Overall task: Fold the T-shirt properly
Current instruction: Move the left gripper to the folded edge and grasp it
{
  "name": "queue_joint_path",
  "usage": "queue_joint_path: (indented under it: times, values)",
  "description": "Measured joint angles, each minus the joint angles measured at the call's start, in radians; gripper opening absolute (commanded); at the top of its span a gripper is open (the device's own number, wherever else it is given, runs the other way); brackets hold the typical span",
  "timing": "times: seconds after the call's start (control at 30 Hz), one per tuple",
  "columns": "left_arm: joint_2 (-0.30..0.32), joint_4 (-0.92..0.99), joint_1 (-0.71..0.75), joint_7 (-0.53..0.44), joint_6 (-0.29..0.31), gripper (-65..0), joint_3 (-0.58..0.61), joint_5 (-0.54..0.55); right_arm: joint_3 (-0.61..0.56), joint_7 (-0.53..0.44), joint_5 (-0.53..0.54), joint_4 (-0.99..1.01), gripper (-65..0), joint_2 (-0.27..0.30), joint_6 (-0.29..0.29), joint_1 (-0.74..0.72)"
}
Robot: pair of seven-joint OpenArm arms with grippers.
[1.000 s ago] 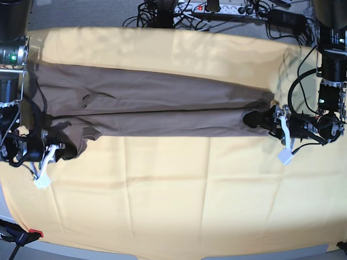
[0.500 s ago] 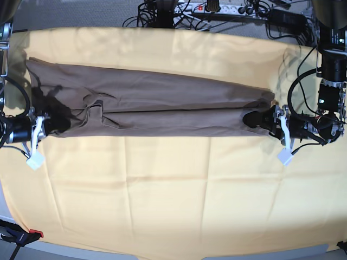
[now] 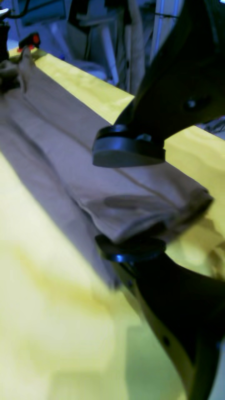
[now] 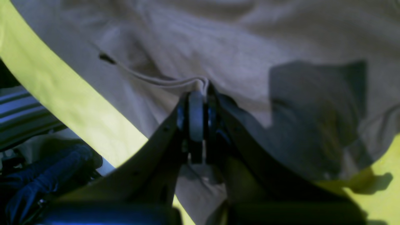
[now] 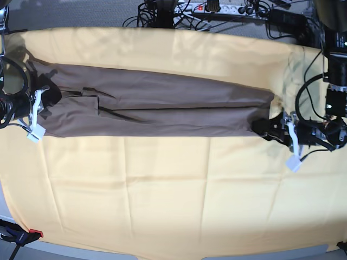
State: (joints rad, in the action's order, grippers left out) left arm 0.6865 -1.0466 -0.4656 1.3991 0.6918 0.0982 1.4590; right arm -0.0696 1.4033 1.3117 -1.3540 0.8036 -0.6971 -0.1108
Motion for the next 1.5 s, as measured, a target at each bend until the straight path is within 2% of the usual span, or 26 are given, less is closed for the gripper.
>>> queue_joint_path:
  times: [0.03,0.13,0.17,0.2,0.33,0.43,0.5,0.57,0.6,0.73,0.83,0.93,1.07,1.2,1.23,1.37,1.5]
  values:
    - [0.005,0.0,-0.008,0.0,0.0,-29.4,0.0,0.001,0.0,0.0,-0.002,0.0,-63.1,0.0,0.0,0.0]
    - [0.019,0.0,-0.016,-0.003,0.001,-29.4,0.0,0.001,0.0,-0.001,0.002,0.0,-46.1,0.0,0.0,0.0]
    - [0.029,0.0,-0.016,-0.002,0.001,-29.4,0.0,0.001,0.0,-0.001,0.006,0.0,-42.4,0.002,0.0,0.0]
    - [0.039,0.0,-0.016,0.001,0.001,-29.4,0.0,0.0,0.0,0.0,0.011,0.0,-41.4,0.005,0.0,0.0]
    - [0.064,0.0,-0.019,-0.002,0.001,-29.4,0.0,0.0,0.0,-0.004,0.173,-0.01,-41.4,0.063,0.0,0.0]
    - [0.082,0.0,-0.019,-0.002,0.001,-29.4,0.0,0.0,0.0,-0.001,0.146,-0.036,-41.4,0.129,0.0,-0.002]
    - [0.104,0.0,-0.019,-0.006,0.001,-29.4,0.0,0.0,0.008,0.004,0.143,-0.064,-41.5,0.141,0.0,-0.002]
    - [0.127,0.0,-0.02,-0.011,0.001,-29.4,-0.003,0.0,0.013,0.003,0.148,-0.088,-42.9,0.13,0.0,-0.003]
    - [0.133,0.0,-0.02,-0.009,0.001,-29.4,-0.013,0.0,0.013,0.0,0.155,-0.095,-45.6,0.125,0.0,-0.003]
    - [0.141,0.0,-0.018,-0.004,0.001,-29.4,-0.103,0.0,0.032,0.01,0.149,-0.094,-63.5,0.078,0.0,-0.021]
    - [0.134,0.0,-0.021,-0.01,0.001,-29.4,-0.211,0.001,0.082,-0.008,0.147,-0.094,-65.0,0.005,0.0,-0.037]
    - [0.135,0.0,0.0,-0.007,0.001,-29.4,-0.33,0.0,0.131,-0.073,-0.016,-0.094,-65.0,-0.063,0.0,-0.03]
    - [0.132,0.0,0.071,-0.003,0.001,-29.4,-0.447,0.001,0.152,-0.2,-0.202,-0.093,-65.0,-0.102,0.0,0.027]
    - [0.128,0.001,0.178,-0.002,0.002,-29.4,-0.502,0.0,0.153,-0.309,-0.418,-0.092,-65.0,-0.141,0.0,0.096]
    - [0.128,0.001,0.2,-0.002,0.001,-29.4,-0.504,-0.001,0.153,-0.344,-0.443,-0.093,-65.0,-0.142,0.0,0.111]
    - [0.099,0.0,0.249,-0.013,0.001,-29.4,-0.504,0.0,0.159,-0.386,-0.494,-0.096,-65.0,-0.148,0.026,0.143]
    - [0.023,0.001,0.285,-0.046,0.002,-29.4,-0.504,-0.01,0.163,-0.386,-0.493,-0.097,-65.0,-0.165,0.026,0.158]
